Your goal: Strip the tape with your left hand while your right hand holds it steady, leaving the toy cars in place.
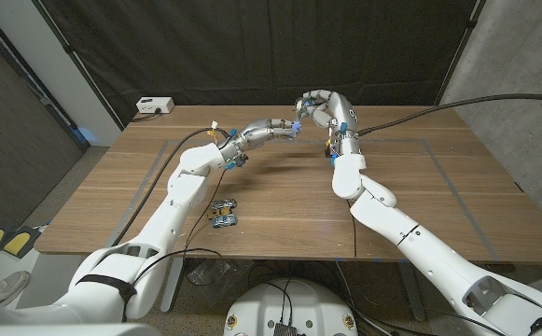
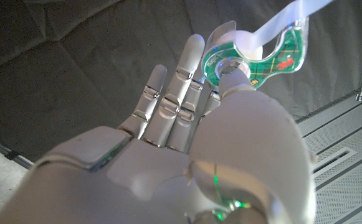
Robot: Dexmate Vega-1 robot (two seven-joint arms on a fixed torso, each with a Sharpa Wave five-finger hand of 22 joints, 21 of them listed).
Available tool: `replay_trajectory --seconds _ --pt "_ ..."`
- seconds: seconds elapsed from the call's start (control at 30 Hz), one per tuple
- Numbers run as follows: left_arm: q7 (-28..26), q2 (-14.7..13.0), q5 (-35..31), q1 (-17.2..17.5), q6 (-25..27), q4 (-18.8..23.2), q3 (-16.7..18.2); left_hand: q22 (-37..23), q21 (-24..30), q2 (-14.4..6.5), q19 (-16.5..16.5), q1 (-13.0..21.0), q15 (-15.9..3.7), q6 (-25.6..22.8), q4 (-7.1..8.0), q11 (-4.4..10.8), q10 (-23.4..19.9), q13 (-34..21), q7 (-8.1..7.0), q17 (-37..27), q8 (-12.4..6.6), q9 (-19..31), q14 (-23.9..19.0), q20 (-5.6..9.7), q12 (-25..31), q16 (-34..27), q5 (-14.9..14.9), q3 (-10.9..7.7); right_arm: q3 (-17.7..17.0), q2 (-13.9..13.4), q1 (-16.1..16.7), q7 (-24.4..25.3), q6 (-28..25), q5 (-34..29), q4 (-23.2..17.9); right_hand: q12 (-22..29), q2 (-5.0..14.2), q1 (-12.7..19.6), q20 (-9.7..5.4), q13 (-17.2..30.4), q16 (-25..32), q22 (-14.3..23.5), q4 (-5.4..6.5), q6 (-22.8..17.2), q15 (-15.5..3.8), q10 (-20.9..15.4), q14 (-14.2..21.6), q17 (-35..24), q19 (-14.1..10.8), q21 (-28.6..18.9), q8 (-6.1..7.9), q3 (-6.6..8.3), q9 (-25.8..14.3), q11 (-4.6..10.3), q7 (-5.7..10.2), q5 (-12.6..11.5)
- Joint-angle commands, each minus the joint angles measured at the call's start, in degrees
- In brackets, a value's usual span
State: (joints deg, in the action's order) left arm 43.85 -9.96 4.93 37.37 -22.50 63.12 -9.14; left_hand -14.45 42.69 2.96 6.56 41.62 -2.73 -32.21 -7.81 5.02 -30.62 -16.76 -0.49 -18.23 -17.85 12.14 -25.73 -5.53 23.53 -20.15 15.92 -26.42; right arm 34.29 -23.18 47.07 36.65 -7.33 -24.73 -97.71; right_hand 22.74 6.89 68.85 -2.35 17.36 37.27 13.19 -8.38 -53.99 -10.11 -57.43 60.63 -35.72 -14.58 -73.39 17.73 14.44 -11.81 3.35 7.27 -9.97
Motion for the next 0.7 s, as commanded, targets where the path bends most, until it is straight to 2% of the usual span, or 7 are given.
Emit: replay_trajectory --seconds 0.03,0.27,0.3,0.37,0.47,0.53,0.7 --pt "-0.6 1.0 1.3 0.0 -1.8 -1.7 -0.7 -0.5 0.9 -0.3 1.1 -0.1 -1.98 -1.5 0.56 0.04 -1.0 -0.4 -0.05 -0.6 -0.59 0.1 -1.2 -0.16 0.7 -0.6 0.5 0.09 0.9 -0.2 0.8 -0.7 -0.6 -2.1 -3.0 4.3 0.82 0.2 -4.21 7.2 0.0 0.0 0.14 -4.0 -3.45 -7.2 0.4 -0.3 0.4 -0.4 0.41 0.15 -5.9 5.25 1.42 -0.3" --pt "4.4 2.1 4.6 -1.0 -1.5 -3.9 -0.4 -1.1 1.8 -1.5 0.9 0.8 -2.18 -2.9 0.78 -0.37 -1.8 -0.9 -0.83 -1.4 -0.65 -0.1 -1.6 -0.15 1.6 -0.7 0.7 -0.21 0.8 -0.2 1.4 -0.8 -1.5 -2.8 -4.0 4.2 0.80 0.1 -4.25 7.4 -0.2 -0.2 0.14 -4.0 -3.44 -7.3 0.4 -0.4 0.5 -0.7 0.35 0.14 -5.8 5.38 1.44 -0.3" --pt "5.3 2.3 5.0 -1.3 -1.6 -4.4 -0.3 -1.6 2.2 -3.5 0.1 1.9 -1.93 -3.7 0.97 -0.26 -1.3 -1.2 -2.21 -2.1 -0.47 -0.3 -1.1 -0.53 1.8 -0.5 0.7 -0.89 0.8 -0.2 1.5 -0.9 -1.6 -2.8 -4.1 4.2 0.79 0.1 -4.25 7.5 -0.2 -0.3 0.13 -4.0 -3.45 -7.2 0.4 -0.4 0.5 -0.7 0.35 0.14 -5.8 5.29 1.45 -0.3" --pt "6.8 2.7 5.6 -1.6 -1.6 -5.0 0.0 -2.1 2.6 -5.3 -1.1 3.0 -1.86 -4.0 1.01 -0.36 -0.5 -1.6 -3.81 -2.8 0.01 -0.6 -0.1 -0.68 1.9 -0.2 0.4 -1.49 0.7 -0.1 1.6 -0.9 -1.7 -2.7 -4.2 4.2 0.80 0.1 -4.27 7.6 -0.2 -0.3 0.13 -4.0 -3.45 -7.2 0.4 -0.4 0.6 -0.8 0.34 0.15 -5.8 5.35 1.41 -0.3" --pt "8.9 3.1 6.2 -2.0 -1.4 -5.7 0.3 -2.5 3.2 -7.1 -1.8 4.4 -1.83 -4.8 0.73 -0.34 0.4 -1.9 -5.27 -3.7 0.22 -0.8 0.6 -0.86 1.9 -0.2 -0.2 -2.01 0.7 -0.1 1.7 -0.9 -1.9 -2.9 -4.3 4.2 0.80 0.1 -4.29 7.7 -0.3 -0.4 0.13 -4.1 -3.45 -7.3 0.4 -0.4 0.6 -0.9 0.34 0.15 -5.8 5.32 1.34 -0.3" --pt "9.4 3.5 6.4 -2.0 -1.5 -6.0 0.7 -3.1 4.0 -9.0 -2.8 6.8 -1.43 -7.8 -0.05 -0.40 -0.2 -2.5 -5.92 -5.1 -0.11 -1.1 1.4 -1.20 2.7 -0.5 -1.6 -2.29 0.6 0.0 1.8 -1.1 -2.2 -2.8 -4.4 4.1 0.81 0.1 -4.32 7.7 -0.3 -0.5 0.14 -4.1 -3.45 -7.3 0.5 -0.5 0.6 -1.0 0.34 0.15 -5.9 5.29 1.39 -0.3" --pt "9.0 4.3 6.3 -1.5 -1.7 -5.7 1.8 -3.6 5.2 -9.8 -3.4 9.0 -2.18 -13.1 -0.87 0.61 -0.8 -3.5 -6.79 -6.4 -0.93 -1.3 0.7 -1.43 4.1 -0.9 -3.4 -2.39 0.5 0.2 1.6 -1.2 -2.3 -2.6 -4.1 4.1 0.79 0.0 -4.32 7.9 -0.3 -0.6 0.13 -4.0 -3.45 -7.3 0.5 -0.6 0.7 -1.2 0.28 0.15 -5.9 5.39 1.39 -0.3"
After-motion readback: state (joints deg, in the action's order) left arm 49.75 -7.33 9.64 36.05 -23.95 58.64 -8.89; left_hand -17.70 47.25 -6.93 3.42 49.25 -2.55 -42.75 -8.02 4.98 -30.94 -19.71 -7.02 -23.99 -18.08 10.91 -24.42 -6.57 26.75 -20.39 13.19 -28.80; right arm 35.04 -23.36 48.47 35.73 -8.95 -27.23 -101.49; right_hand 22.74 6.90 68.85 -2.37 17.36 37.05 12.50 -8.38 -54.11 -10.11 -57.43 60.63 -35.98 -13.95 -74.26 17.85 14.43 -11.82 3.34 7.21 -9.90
